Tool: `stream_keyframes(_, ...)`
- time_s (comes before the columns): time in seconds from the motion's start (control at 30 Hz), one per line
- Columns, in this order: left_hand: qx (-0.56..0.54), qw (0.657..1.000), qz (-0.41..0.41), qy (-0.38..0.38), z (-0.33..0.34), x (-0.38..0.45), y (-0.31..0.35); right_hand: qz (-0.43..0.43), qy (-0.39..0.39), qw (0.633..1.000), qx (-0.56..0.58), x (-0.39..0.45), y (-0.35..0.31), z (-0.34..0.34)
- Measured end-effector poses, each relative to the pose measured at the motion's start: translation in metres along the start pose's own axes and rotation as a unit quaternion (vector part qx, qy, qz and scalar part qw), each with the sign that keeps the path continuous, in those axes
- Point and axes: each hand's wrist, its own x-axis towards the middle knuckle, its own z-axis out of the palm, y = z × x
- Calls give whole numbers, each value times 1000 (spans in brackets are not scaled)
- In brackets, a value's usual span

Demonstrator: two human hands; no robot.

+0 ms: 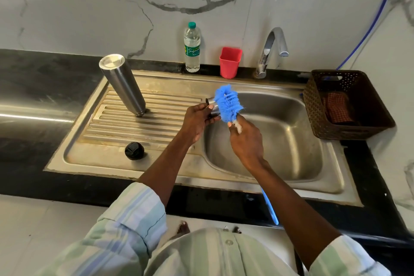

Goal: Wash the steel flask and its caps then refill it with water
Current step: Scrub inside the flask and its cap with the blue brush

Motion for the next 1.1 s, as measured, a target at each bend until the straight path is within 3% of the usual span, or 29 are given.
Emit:
stream_keyframes(0.17,54,998,36,-18,-7,4,2,-65,-34,986,-147,-21,6,-2)
stream_keyframes(0.33,198,973,97,-70,-2,-1,-4,-17,6,998,-66,27,8,-10)
stream_keyframes(0.5,205,970,119,-52,-8,3,8,-121,-32,985,-116,-4,16,-9)
stream_keyframes(0.63,239,959,122,-92,-11,3,5,-49,1,997,-54,22,20,-11)
stream_keyframes(0.77,232,957,136,-106,-10,4,12,-112,-10,991,-77,15,17,-9)
stream_keyframes(0.9,229,954,137,-139,-10,1,13,-44,-5,999,-22,27,20,-18)
stream_keyframes(1.0,193,964,119,-137,-18,5,17,-114,-8,993,-29,20,16,-20)
stream_keyframes(1.1,120,978,78,-153,-23,7,16,-37,-33,998,29,26,16,-27)
